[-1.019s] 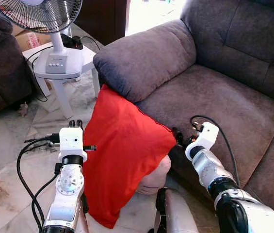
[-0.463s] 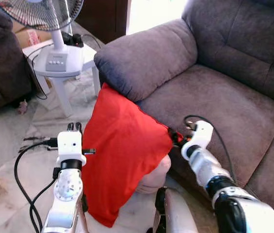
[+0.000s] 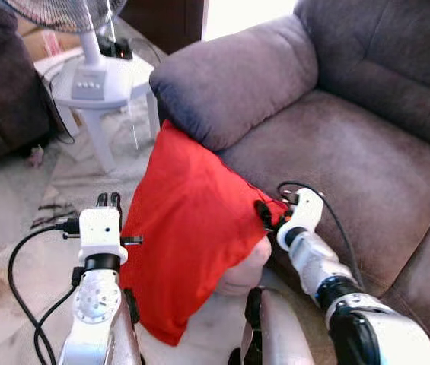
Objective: Move the pillow to the sofa from floor
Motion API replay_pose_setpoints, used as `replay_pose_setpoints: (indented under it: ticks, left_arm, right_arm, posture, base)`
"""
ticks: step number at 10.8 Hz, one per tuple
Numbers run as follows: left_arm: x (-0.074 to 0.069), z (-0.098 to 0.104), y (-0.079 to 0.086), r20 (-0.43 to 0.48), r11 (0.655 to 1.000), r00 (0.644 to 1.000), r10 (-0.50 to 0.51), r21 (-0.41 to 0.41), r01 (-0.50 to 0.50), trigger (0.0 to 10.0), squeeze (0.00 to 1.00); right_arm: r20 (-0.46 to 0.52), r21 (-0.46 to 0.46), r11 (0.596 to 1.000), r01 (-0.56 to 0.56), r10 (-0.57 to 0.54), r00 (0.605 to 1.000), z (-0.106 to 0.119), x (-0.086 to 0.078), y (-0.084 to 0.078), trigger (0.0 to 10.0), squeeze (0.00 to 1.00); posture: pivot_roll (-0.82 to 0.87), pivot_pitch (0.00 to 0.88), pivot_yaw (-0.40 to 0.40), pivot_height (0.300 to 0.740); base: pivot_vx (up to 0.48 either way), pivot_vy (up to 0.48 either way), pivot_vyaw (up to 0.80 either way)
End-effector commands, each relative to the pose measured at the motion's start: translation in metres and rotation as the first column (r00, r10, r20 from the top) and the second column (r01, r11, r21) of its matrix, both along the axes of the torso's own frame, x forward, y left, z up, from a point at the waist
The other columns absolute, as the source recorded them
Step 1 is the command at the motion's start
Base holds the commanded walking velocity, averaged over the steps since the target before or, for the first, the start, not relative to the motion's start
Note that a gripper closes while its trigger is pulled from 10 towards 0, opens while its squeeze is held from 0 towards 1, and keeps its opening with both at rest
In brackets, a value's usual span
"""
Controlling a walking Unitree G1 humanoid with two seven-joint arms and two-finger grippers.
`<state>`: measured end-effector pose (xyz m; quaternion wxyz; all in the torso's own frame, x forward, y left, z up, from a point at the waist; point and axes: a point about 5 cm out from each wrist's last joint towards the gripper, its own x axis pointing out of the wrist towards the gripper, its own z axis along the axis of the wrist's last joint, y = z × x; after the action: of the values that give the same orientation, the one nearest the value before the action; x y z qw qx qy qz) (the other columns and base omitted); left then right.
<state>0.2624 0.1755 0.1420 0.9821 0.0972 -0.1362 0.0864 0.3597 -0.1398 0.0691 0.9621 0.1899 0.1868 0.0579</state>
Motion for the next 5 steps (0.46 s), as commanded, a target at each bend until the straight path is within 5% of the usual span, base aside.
replay_pose_setpoints:
  ticks: [1,2,3,5]
  left_arm:
    - [-0.004,0.0,-0.003,-0.018,1.0,1.0,-0.018,0.016,0.018,10.0,0.0]
    - [-0.004,0.0,-0.003,-0.025,1.0,0.999,-0.021,0.018,0.022,10.0,0.0]
    - [-0.004,0.001,-0.002,-0.029,0.999,0.999,-0.024,0.021,0.025,10.0,0.0]
    - [0.002,0.005,-0.003,-0.026,0.999,0.999,-0.029,0.026,0.03,10.0,0.0]
  right_arm:
    - [-0.016,0.015,1.0,-0.01,0.01,1.0,-0.004,-0.003,0.004,10.0,0.0]
    - [-0.01,0.036,0.999,-0.01,0.011,1.0,-0.003,-0.002,0.008,10.0,0.0]
    - [0.022,0.08,0.997,-0.013,0.011,1.0,0.004,0.002,0.012,0.0,0.0]
    - [0.062,0.094,0.995,-0.022,0.016,0.998,0.011,0.006,0.015,0.0,0.0]
  posture:
    - [0.19,0.247,-0.133,0.525]
    - [0.2,0.249,-0.129,0.525]
    - [0.2,0.243,-0.126,0.525]
    - [0.2,0.218,-0.123,0.525]
  base:
    - [0.0,0.0,0.0]
    - [0.0,0.0,0.0]
    - [0.0,0.0,0.0]
    - [0.0,0.0,0.0]
